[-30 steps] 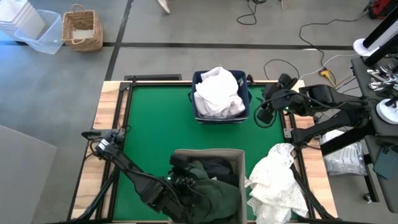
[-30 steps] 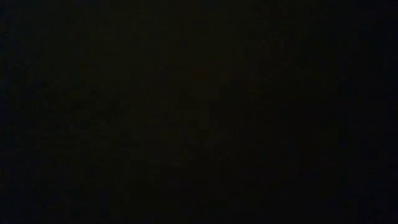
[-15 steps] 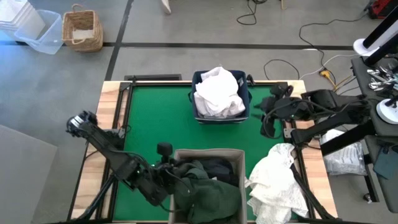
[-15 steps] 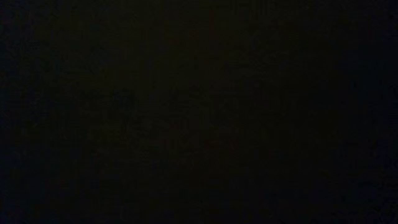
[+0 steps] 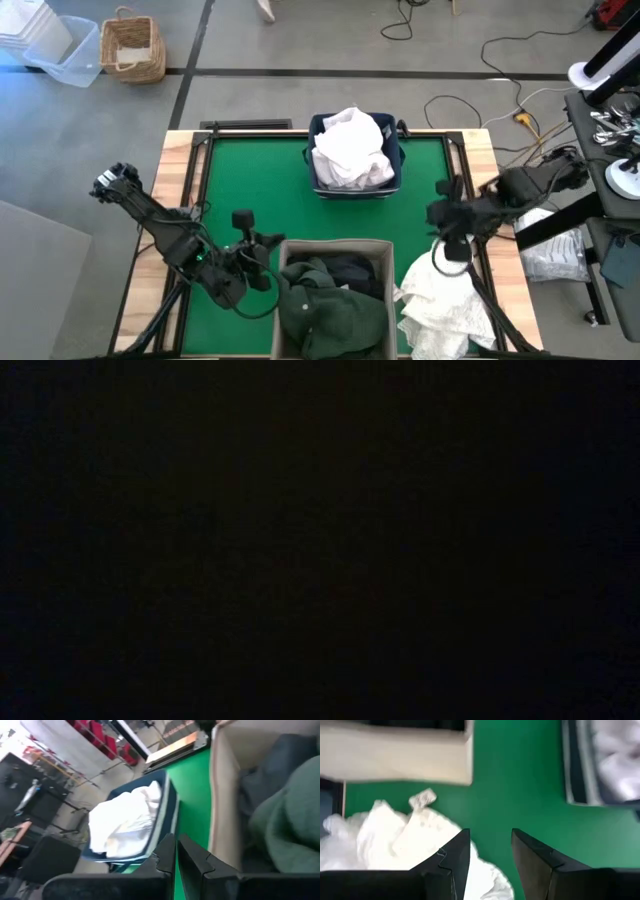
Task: Sort clothes
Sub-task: Put the white shirt into the blue laundry bin
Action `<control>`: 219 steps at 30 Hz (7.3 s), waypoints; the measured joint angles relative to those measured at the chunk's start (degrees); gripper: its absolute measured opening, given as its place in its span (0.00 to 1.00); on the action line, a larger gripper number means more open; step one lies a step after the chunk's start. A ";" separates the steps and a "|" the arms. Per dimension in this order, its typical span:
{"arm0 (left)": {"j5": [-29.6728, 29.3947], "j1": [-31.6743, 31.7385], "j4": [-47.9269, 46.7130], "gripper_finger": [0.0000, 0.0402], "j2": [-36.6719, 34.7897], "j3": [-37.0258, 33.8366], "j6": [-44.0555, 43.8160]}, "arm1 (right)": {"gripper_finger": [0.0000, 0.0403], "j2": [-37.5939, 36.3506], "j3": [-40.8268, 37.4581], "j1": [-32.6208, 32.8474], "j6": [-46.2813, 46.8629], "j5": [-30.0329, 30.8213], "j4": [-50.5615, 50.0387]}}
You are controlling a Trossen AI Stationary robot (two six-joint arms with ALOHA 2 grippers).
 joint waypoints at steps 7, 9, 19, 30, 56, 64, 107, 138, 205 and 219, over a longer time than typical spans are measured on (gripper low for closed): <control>-1.65 0.00 -0.13 0.00 -2.34 -3.97 -1.28 | 0.37 0.87 -8.11 9.35 8.74 0.36 0.81; -1.77 0.00 -0.04 0.00 -2.59 -4.94 -2.18 | 0.38 1.57 -10.30 11.38 11.23 0.39 1.11; -6.96 0.00 0.26 0.00 -2.85 -6.84 -4.96 | 0.46 6.97 -18.62 19.49 13.84 -0.13 13.68; -6.98 -0.02 0.20 0.00 -2.85 -6.84 -9.78 | 0.52 16.06 -18.80 25.73 20.78 -2.53 18.75; -6.96 -0.02 0.17 0.00 -2.80 -6.78 -9.79 | 0.35 30.49 -19.33 27.51 24.37 -2.38 19.19; -6.96 -0.02 0.22 0.00 -2.80 -6.78 -9.70 | 0.05 25.04 -19.39 27.49 25.01 -0.77 18.44; -6.94 -0.02 0.26 0.00 -2.78 -6.75 -9.79 | 0.03 -3.92 -19.39 27.88 34.93 44.05 15.70; -6.88 -0.02 0.27 0.00 -2.54 -6.75 -11.66 | 0.03 -19.02 -19.31 27.88 -55.33 49.40 99.31; 34.71 19.23 50.38 0.68 33.16 37.40 36.90 | 0.03 3.34 10.62 27.70 -78.83 36.71 101.59; 38.58 21.73 38.40 0.52 42.93 55.59 38.79 | 0.03 3.39 10.62 27.72 -76.55 40.51 97.40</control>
